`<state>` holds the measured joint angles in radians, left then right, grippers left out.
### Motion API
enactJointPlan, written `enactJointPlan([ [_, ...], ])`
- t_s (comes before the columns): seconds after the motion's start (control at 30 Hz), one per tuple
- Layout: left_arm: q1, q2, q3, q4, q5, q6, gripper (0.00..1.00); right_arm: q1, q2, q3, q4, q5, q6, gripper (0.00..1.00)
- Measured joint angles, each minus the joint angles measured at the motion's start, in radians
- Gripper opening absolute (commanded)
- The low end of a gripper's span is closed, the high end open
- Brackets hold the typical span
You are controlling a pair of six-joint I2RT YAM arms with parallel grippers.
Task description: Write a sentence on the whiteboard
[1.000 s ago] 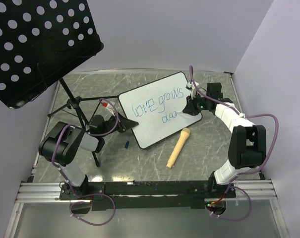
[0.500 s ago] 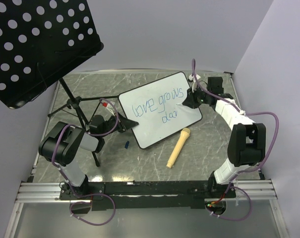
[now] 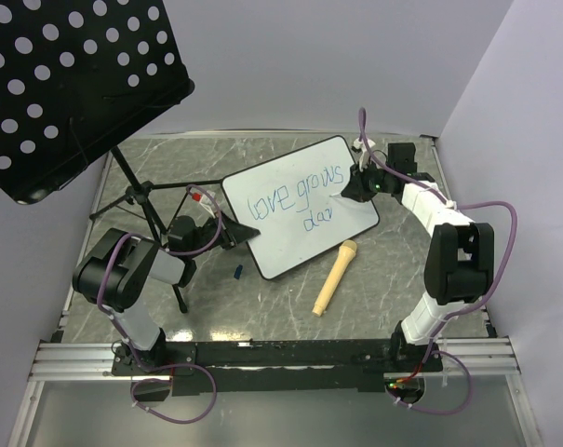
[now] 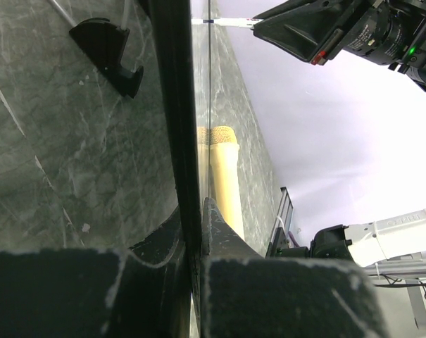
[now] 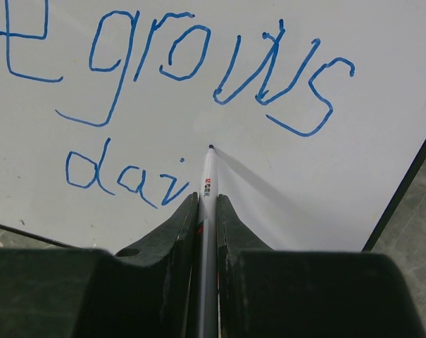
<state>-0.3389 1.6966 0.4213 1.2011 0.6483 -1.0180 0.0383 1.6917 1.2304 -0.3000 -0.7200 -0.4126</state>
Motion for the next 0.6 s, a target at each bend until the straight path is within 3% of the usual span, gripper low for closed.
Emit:
enactJointPlan([
  [0.6,0.000,0.000,0.000,0.005,0.001,0.003,0.01,-0.004,-0.087,-0.128,-0.006,-0.003,-0.053,0.00],
])
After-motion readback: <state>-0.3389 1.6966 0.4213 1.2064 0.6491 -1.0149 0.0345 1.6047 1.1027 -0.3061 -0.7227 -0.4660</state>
